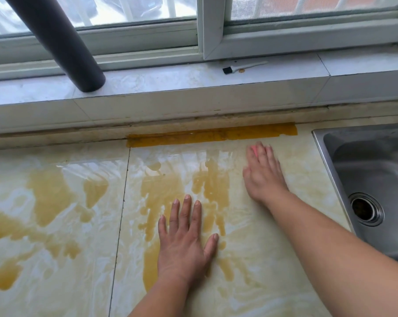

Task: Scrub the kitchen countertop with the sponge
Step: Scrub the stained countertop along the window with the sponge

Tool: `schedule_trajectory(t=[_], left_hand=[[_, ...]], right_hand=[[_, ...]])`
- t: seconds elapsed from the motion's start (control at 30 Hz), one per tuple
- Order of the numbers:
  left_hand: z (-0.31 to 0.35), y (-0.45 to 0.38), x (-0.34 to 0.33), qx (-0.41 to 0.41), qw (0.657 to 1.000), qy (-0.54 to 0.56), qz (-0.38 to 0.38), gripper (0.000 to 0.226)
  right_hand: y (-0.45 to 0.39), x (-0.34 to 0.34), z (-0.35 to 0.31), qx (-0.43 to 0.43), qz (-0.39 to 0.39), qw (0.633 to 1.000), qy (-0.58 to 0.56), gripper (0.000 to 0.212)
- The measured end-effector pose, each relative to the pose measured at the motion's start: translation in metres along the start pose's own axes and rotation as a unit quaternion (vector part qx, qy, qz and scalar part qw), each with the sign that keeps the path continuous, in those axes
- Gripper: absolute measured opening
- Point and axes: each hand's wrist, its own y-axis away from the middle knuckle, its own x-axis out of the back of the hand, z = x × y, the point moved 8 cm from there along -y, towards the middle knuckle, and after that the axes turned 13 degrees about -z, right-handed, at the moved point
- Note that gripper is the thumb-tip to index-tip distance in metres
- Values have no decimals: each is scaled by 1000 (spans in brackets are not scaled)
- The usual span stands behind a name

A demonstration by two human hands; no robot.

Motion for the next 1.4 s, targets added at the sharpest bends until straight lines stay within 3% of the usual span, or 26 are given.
schedule_trajectory(t=[0.17,0.43,0.53,0.73,0.97,1.23,1.4], left_hand=[[-1,1,0,4,1000,-6,0,87],[-1,0,1,0,1000,2,11,87],[-1,0,0,-2,1000,6,12,87],[-2,-2,0,5,1000,-4,7,88],[-1,-2,0,2,1000,0,7,87],[-1,-2,0,2,1000,3,16,88],[-1,-1,0,0,1000,8,25,88]], right_hand=[[-5,-12,-35,51,-30,998,16,65],[116,-84,-44,182,-43,980,69,66],[115,-90,-43,179,-49,980,78,66],[35,-48,-82,137,-36,989,51,65],[92,-81,-61,181,-37,980,71,66],[2,-35,-96,119,-35,992,29,64],[28,-51,-90,153,-17,987,36,65]])
